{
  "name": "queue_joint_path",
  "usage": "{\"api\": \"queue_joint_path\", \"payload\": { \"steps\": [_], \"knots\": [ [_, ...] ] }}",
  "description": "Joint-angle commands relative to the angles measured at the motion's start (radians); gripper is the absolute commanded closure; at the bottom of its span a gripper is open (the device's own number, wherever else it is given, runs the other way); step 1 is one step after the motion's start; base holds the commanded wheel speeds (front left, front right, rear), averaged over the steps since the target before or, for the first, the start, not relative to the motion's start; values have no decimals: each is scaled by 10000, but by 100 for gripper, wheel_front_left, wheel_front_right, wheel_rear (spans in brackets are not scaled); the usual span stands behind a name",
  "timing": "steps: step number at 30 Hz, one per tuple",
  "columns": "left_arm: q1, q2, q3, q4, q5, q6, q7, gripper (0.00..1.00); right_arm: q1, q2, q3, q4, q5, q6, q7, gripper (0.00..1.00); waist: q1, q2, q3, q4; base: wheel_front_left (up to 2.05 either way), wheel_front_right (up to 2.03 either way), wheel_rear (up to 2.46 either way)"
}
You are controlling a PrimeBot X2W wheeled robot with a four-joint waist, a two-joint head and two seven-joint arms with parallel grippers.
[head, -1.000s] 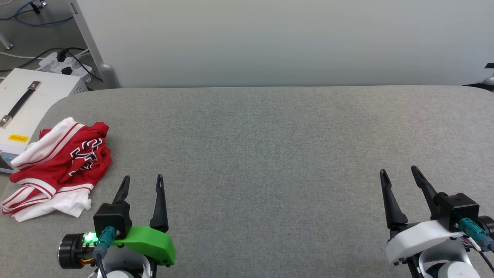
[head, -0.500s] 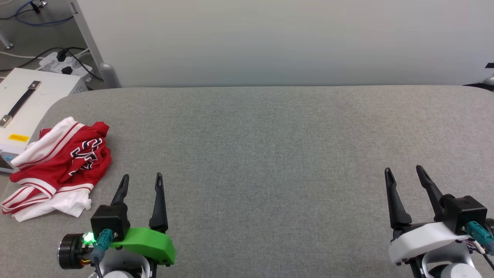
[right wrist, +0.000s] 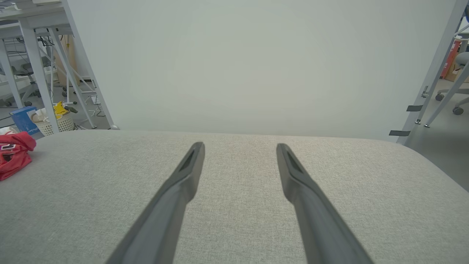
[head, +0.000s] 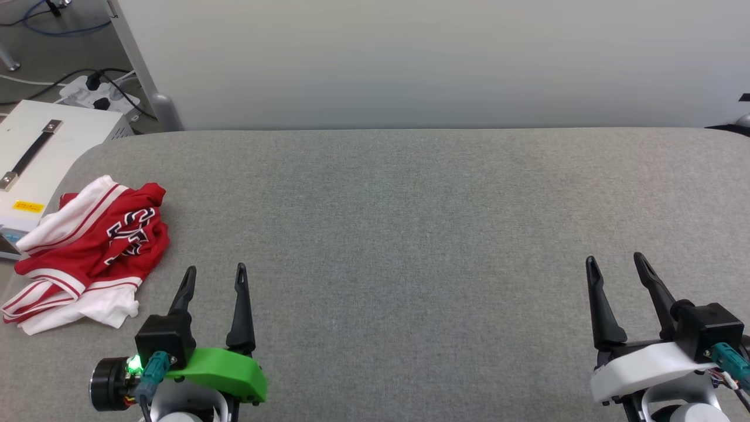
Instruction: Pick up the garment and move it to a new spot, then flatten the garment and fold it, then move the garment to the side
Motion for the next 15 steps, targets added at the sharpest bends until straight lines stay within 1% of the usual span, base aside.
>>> {"api": "queue_joint_path", "payload": {
  "steps": [1, 15],
  "knots": [
    [103, -31, -32, 11, -56, -23, -106, 0, 89, -8, 6, -99, 137, -5, -134, 0, 0, 0, 4, 1, 0, 0, 0],
    [131, -37, -94, 130, -192, -51, -395, 0, 190, -9, 99, -222, 78, -6, -421, 0, 0, 0, 8, 26, 0, 0, 0]
  ]
}}
